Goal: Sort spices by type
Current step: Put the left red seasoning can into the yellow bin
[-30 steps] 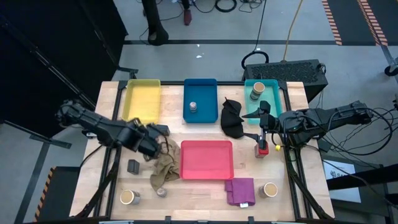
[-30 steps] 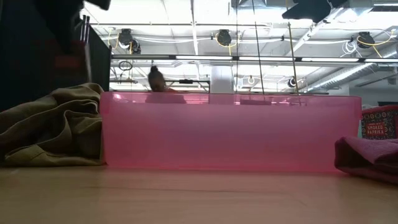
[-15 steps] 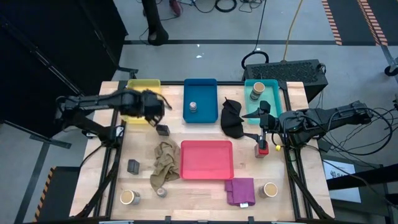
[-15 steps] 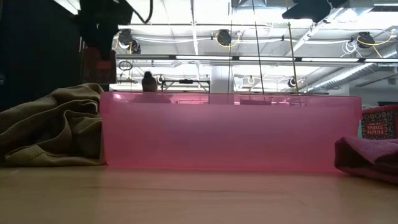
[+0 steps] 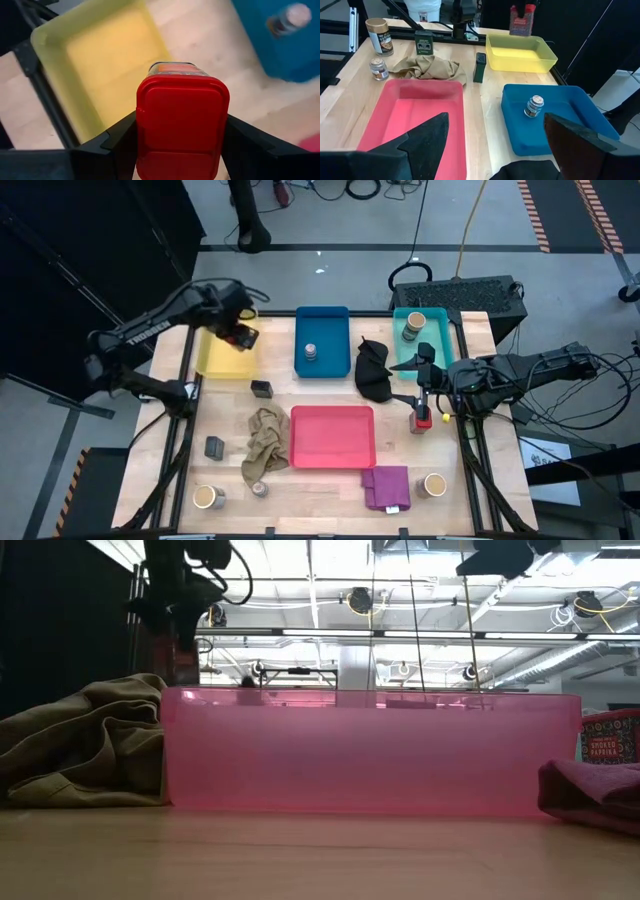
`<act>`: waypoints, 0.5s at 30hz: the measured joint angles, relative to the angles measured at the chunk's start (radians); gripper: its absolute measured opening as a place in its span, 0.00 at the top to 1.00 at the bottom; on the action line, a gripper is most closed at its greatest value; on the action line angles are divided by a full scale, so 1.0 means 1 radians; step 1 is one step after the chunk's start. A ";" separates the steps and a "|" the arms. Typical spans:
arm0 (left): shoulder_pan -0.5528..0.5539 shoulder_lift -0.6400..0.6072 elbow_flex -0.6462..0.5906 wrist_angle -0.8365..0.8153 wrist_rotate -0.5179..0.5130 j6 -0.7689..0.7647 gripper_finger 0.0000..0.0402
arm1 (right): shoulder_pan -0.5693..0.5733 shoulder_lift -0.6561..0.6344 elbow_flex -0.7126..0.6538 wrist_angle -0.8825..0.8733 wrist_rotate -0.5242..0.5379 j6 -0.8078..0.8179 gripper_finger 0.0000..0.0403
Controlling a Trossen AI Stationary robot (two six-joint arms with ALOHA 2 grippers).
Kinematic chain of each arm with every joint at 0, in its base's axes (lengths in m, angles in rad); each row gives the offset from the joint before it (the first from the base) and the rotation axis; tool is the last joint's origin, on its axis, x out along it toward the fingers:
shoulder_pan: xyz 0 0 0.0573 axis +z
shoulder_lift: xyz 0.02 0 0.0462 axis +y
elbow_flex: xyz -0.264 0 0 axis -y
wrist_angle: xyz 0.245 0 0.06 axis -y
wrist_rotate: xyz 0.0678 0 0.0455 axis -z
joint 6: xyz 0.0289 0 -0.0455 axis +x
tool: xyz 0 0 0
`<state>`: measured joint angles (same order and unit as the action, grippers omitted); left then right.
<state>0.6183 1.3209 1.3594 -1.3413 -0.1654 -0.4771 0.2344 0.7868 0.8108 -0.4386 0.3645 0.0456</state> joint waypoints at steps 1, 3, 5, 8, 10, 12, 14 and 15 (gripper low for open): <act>0.027 0.000 0.000 0.005 0.001 0.015 0.43 | 0.000 0.000 0.000 -0.004 0.000 0.003 0.23; 0.076 0.000 0.000 0.012 0.001 0.021 0.43 | 0.000 0.000 0.000 -0.004 0.000 0.003 0.23; 0.120 0.000 0.000 0.016 0.001 0.025 0.43 | 0.000 0.000 0.000 -0.004 0.000 0.003 0.23; 0.181 0.001 0.000 0.017 0.001 0.043 0.43 | 0.000 0.000 0.000 -0.004 0.000 0.003 0.23; 0.211 0.009 0.000 0.027 0.001 0.042 0.43 | 0.000 0.000 0.000 -0.004 0.000 0.003 0.23; 0.237 0.021 0.000 0.037 0.002 0.042 0.43 | 0.000 0.000 0.000 -0.004 0.000 0.003 0.23; 0.259 0.037 0.000 0.036 0.007 0.042 0.43 | 0.000 0.000 0.000 -0.004 0.000 0.003 0.23; 0.266 0.049 0.000 0.039 0.019 0.041 0.43 | 0.000 0.000 0.000 -0.004 0.000 0.003 0.23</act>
<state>0.8847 1.3695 1.3594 -1.3026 -0.1468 -0.4358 0.2344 0.7868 0.8108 -0.4423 0.3645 0.0484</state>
